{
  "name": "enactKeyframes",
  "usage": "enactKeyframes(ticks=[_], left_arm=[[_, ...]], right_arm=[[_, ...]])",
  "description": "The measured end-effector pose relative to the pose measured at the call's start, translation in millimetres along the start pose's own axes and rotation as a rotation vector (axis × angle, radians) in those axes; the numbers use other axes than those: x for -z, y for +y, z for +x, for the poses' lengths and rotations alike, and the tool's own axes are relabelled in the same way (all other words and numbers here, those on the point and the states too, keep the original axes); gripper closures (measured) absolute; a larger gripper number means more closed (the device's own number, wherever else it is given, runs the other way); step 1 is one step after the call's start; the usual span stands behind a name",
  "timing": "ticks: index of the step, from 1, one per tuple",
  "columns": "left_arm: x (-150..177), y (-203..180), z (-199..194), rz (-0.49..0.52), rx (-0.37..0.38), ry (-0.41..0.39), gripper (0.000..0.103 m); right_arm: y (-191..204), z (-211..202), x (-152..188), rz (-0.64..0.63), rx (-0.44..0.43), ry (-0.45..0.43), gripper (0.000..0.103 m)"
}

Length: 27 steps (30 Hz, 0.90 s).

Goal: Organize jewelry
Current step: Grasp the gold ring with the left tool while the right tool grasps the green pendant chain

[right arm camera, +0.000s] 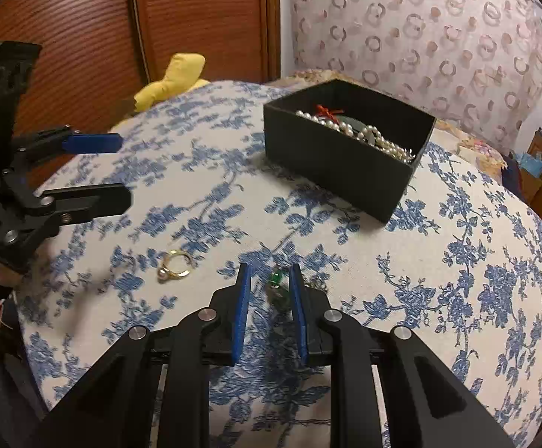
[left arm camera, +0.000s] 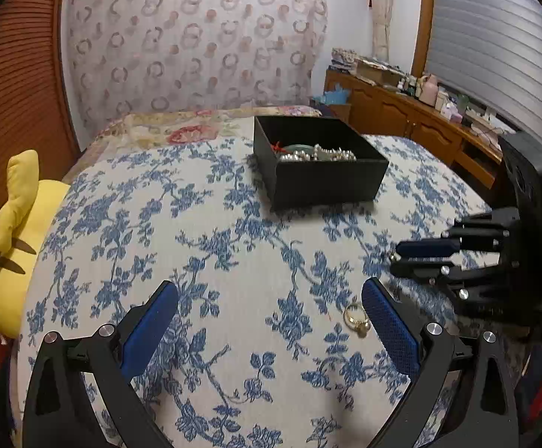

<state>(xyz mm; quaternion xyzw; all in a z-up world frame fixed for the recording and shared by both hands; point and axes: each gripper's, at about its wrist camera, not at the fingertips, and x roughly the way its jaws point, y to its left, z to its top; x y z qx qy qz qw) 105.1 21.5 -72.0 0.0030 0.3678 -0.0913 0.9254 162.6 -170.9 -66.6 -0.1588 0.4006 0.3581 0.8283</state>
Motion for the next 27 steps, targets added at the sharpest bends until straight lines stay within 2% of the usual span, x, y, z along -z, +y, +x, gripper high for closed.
enactKeyframes(ticks=[4, 6, 8, 14, 19, 22, 24, 27], left_arm=[[2.8, -3.6, 2.6, 0.010, 0.014, 0.021, 0.008], [3.9, -6.1, 5.3, 0.016, 0.024, 0.036, 0.008], [4.3, -11.8, 8.1, 0.029, 0.043, 0.056, 0.008], [6.1, -30.7, 12.2, 0.078, 0.080, 0.070, 0.010], [7.9, -44.9, 16.2, 0.110, 0.110, 0.094, 0.030], [9.0, -49.5, 19.5, 0.116, 0.121, 0.106, 0.046], [10.3, -53.4, 23.3, 0.126, 0.124, 0.120, 0.061], [11.3, -57.5, 27.8, 0.143, 0.113, 0.131, 0.069]], right_arm=[[-1.8, 5.3, 2.2, -0.013, 0.015, 0.025, 0.080], [-1.8, 4.7, 2.9, -0.017, 0.022, 0.027, 0.093], [-2.9, 2.4, 4.4, -0.013, 0.017, 0.023, 0.096], [-14.6, -11.4, 8.2, 0.051, 0.011, -0.025, 0.097], [-17.3, -25.1, 8.9, 0.080, 0.007, -0.065, 0.097], [-17.3, -30.5, 11.0, 0.089, 0.006, -0.080, 0.097], [-17.1, -32.5, 11.9, 0.094, 0.007, -0.084, 0.097], [-17.4, -33.5, 12.1, 0.095, 0.010, -0.087, 0.097]])
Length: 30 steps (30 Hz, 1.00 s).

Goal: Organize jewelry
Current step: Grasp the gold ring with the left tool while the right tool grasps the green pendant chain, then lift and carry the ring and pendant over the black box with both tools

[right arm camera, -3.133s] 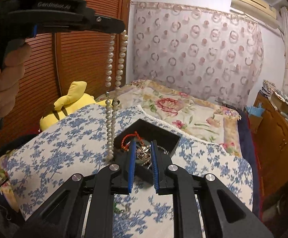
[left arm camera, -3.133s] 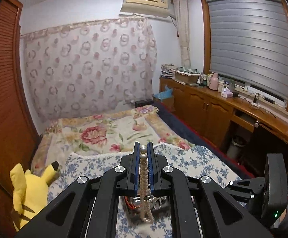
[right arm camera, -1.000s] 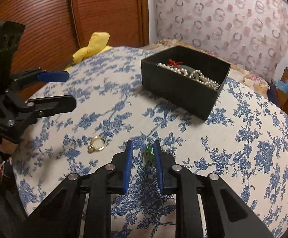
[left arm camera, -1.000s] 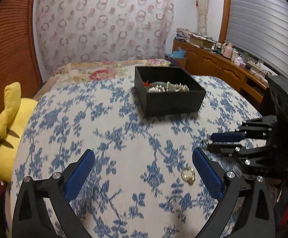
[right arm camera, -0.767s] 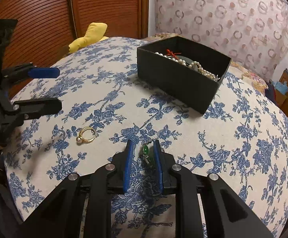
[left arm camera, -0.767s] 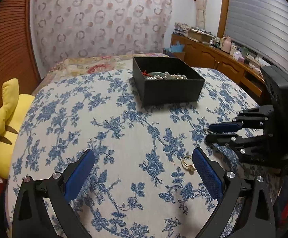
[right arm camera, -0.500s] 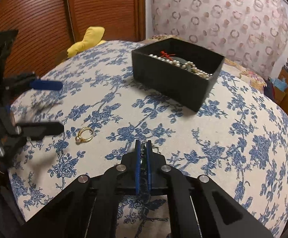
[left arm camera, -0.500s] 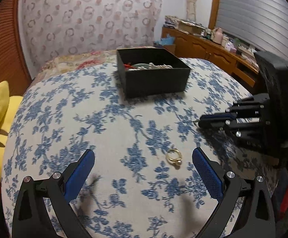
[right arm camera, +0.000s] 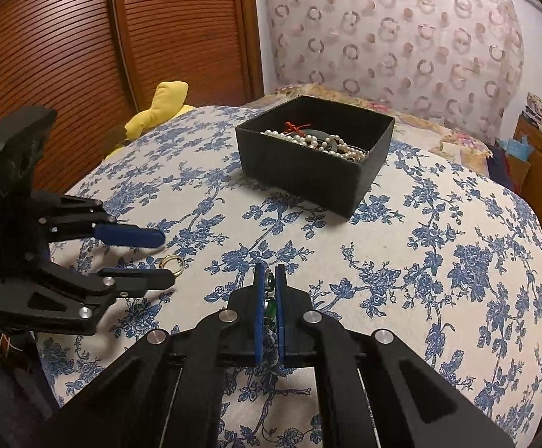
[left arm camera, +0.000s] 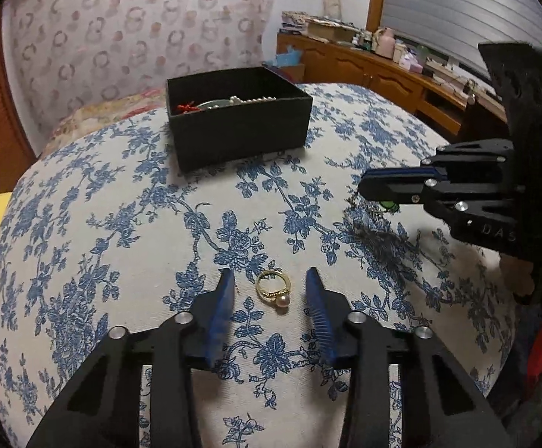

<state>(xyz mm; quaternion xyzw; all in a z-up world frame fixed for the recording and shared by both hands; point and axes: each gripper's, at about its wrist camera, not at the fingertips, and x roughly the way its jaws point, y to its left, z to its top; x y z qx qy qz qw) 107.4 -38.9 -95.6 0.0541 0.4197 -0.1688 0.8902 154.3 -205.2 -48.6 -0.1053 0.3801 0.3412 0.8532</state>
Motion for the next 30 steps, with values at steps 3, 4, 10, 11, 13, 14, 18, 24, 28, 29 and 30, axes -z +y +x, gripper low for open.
enactKeyframes(ticks=[3, 4, 10, 11, 13, 14, 18, 24, 28, 29, 30], left_arm=[[-0.1, -1.8, 3.2, 0.008, -0.008, 0.010, 0.073], [0.2, -3.2, 3.3, 0.013, -0.014, 0.007, 0.074], [1.7, -6.6, 3.3, 0.028, -0.020, 0.001, 0.084], [1.8, -6.6, 3.2, 0.028, -0.015, 0.000, 0.084], [1.4, -6.8, 3.1, 0.025, -0.008, -0.003, 0.084], [0.9, -6.4, 2.9, 0.021, -0.011, -0.006, 0.084], [-4.3, -2.4, -0.8, 0.001, -0.016, -0.023, 0.084], [-22.6, 4.6, -7.1, -0.010, -0.033, -0.058, 0.084], [-39.8, 10.2, -10.9, -0.012, -0.045, -0.082, 0.084], [-45.4, 11.5, -12.5, -0.011, -0.050, -0.092, 0.084], [-50.8, 12.7, -13.7, -0.010, -0.055, -0.100, 0.084]], right_arm=[[0.2, -2.3, -0.6, 0.001, 0.002, -0.007, 0.097], [0.1, -3.4, -1.3, 0.001, 0.003, -0.010, 0.097], [-0.3, -9.6, -3.6, -0.001, 0.007, -0.026, 0.097], [-0.6, -10.1, -4.1, -0.001, 0.008, -0.028, 0.097], [-1.0, -10.3, -5.5, 0.001, 0.011, -0.031, 0.097], [-0.6, -10.8, -6.0, 0.001, 0.011, -0.033, 0.097], [-1.8, -16.0, -12.6, 0.000, 0.014, -0.048, 0.097], [-5.5, -26.7, -33.3, -0.006, 0.027, -0.093, 0.097], [-9.8, -35.0, -54.0, -0.007, 0.035, -0.132, 0.097], [-11.2, -36.9, -61.2, -0.008, 0.038, -0.145, 0.097], [-12.2, -38.2, -67.0, -0.009, 0.041, -0.155, 0.097]])
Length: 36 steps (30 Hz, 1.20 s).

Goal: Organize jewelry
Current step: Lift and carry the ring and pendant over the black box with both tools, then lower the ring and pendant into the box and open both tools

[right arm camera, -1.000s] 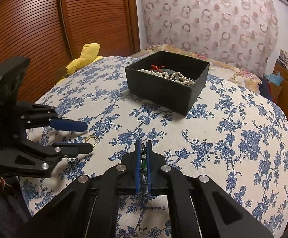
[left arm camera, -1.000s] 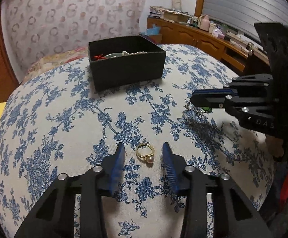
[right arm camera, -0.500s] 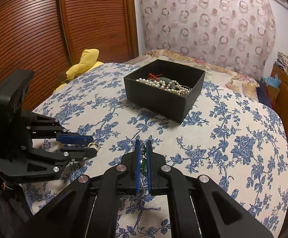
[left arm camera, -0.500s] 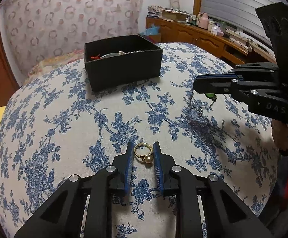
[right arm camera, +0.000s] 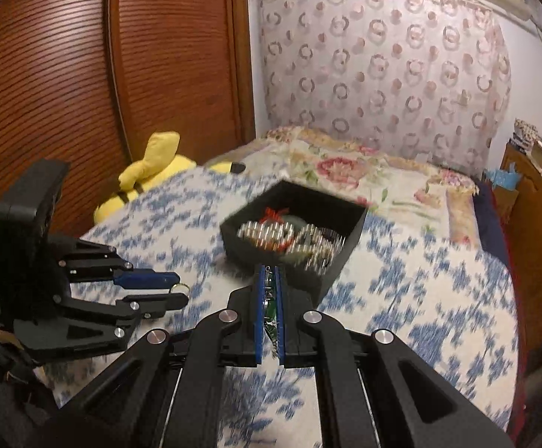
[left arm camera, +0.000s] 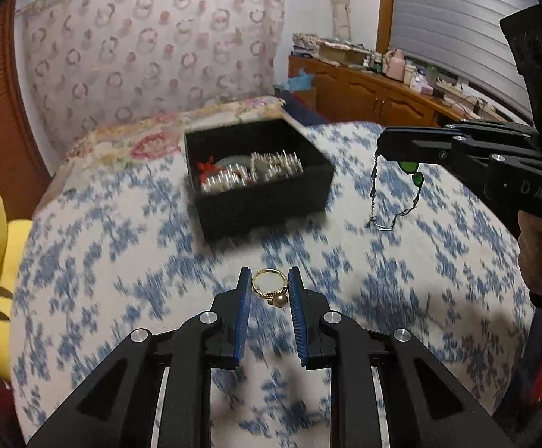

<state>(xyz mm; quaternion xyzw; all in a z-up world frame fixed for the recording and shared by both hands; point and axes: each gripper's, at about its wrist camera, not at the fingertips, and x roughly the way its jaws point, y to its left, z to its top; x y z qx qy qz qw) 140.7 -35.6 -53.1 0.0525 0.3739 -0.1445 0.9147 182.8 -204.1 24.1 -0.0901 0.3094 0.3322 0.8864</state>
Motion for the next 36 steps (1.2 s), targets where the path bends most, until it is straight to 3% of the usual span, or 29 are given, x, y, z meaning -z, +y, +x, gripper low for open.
enactKeyframes(ticks=[14, 27, 31, 36], left_arm=[[-66.7, 25.5, 23.3, -0.043, -0.038, -0.063, 0.084], [-80.2, 38.2, 57.1, -0.078, -0.042, -0.041, 0.084], [-81.1, 38.9, 58.9, -0.076, -0.041, -0.045, 0.084], [-94.3, 43.9, 74.1, -0.070, -0.046, -0.050, 0.084]], right_arm=[[-16.9, 30.8, -55.3, -0.010, 0.042, -0.037, 0.097], [-40.6, 68.9, -48.9, 0.066, 0.026, 0.037, 0.096], [-46.5, 67.8, -45.4, 0.089, 0.027, 0.037, 0.089], [-51.1, 57.6, -44.1, 0.104, 0.033, 0.023, 0.088]])
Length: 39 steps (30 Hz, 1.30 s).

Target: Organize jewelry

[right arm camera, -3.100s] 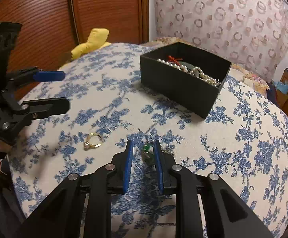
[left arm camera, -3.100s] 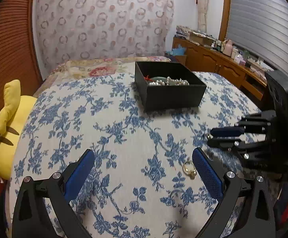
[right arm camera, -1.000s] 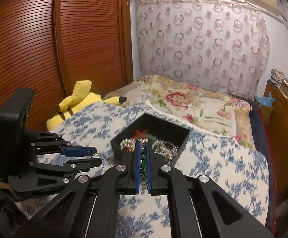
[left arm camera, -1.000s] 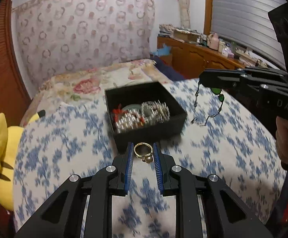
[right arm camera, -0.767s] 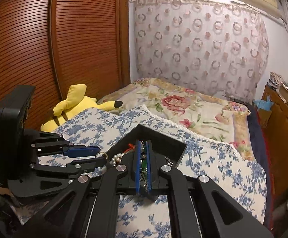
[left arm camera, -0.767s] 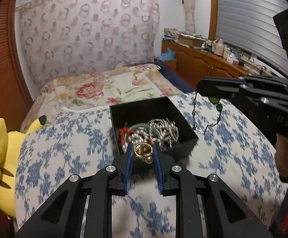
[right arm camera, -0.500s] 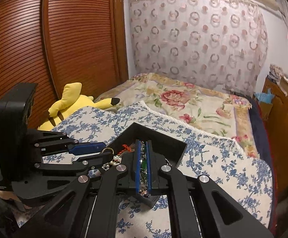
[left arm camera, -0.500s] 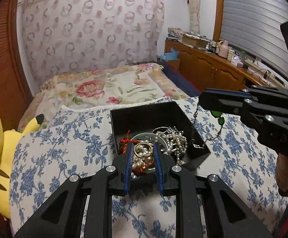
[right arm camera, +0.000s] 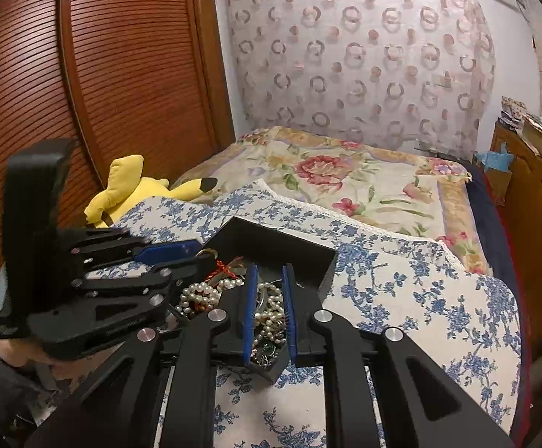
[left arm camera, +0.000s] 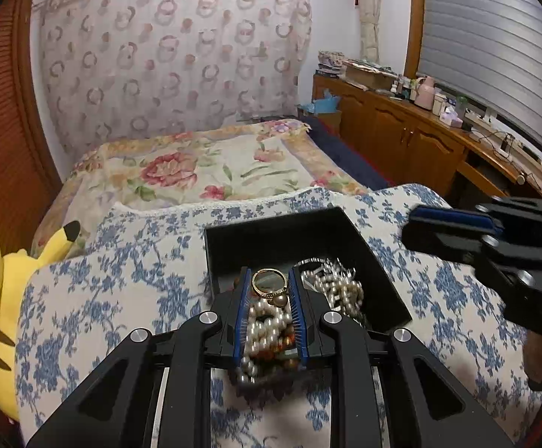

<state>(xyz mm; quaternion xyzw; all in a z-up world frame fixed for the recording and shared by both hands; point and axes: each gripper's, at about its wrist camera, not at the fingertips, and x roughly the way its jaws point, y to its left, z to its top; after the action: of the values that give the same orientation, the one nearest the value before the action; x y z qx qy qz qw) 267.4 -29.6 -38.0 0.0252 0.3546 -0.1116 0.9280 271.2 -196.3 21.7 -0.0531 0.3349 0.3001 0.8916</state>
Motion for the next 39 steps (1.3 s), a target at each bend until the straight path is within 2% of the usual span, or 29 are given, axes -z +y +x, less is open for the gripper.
enactKeyframes(ticks=[6, 8, 10, 12, 13, 14, 16, 18, 21, 23, 25, 26, 30, 32, 39], left_arm=[[-15.3, 4.8, 19.3, -0.007, -0.001, -0.004, 0.084], [-18.3, 2.7, 20.5, -0.009, -0.006, -0.003, 0.081], [-19.0, 5.5, 18.6, -0.017, -0.021, -0.013, 0.065], [-18.4, 7.8, 12.2, -0.026, -0.023, -0.039, 0.045], [-18.1, 7.8, 8.9, -0.028, -0.029, -0.044, 0.041], [-17.3, 6.7, 4.8, -0.029, -0.039, -0.049, 0.032], [-13.5, 5.8, -7.3, -0.025, -0.059, -0.078, 0.023], [-7.6, 4.2, -20.4, -0.023, -0.079, -0.105, 0.011], [3.9, 1.1, -41.3, -0.031, -0.112, -0.139, 0.008], [9.3, -1.4, -51.4, -0.042, -0.093, -0.148, 0.008], [18.6, -3.4, -61.5, -0.047, -0.093, -0.150, 0.008], [23.1, -5.0, -66.2, -0.044, -0.095, -0.153, 0.008], [43.6, -14.0, -91.8, -0.025, -0.136, -0.192, 0.008], [51.0, -17.0, -102.0, -0.026, -0.143, -0.198, 0.008], [81.8, -19.4, -137.6, -0.066, -0.134, -0.205, 0.008]], right_arm=[[-4.6, -9.2, 8.8, 0.003, 0.010, -0.005, 0.088], [-5.6, -10.9, 12.6, 0.002, 0.016, -0.004, 0.088], [-6.2, -13.8, 16.1, 0.007, 0.022, -0.009, 0.086], [-7.6, -16.6, 19.9, 0.017, 0.029, -0.018, 0.075], [-7.4, -18.0, 21.0, 0.020, 0.035, -0.022, 0.070], [-6.9, -20.7, 22.8, 0.022, 0.043, -0.027, 0.069], [-5.4, -26.3, 26.3, 0.025, 0.055, -0.042, 0.068], [-3.8, -33.0, 29.7, 0.030, 0.072, -0.059, 0.058], [-1.0, -45.0, 34.6, 0.040, 0.088, -0.092, 0.046], [1.0, -54.1, 38.6, 0.052, 0.100, -0.115, 0.033], [2.8, -60.6, 42.6, 0.060, 0.116, -0.131, 0.028], [3.2, -64.8, 45.2, 0.064, 0.128, -0.140, 0.022], [6.5, -80.4, 57.3, 0.084, 0.161, -0.176, 0.011], [10.4, -87.0, 63.1, 0.087, 0.175, -0.194, 0.002], [25.6, -113.8, 88.0, 0.117, 0.205, -0.232, 0.002]])
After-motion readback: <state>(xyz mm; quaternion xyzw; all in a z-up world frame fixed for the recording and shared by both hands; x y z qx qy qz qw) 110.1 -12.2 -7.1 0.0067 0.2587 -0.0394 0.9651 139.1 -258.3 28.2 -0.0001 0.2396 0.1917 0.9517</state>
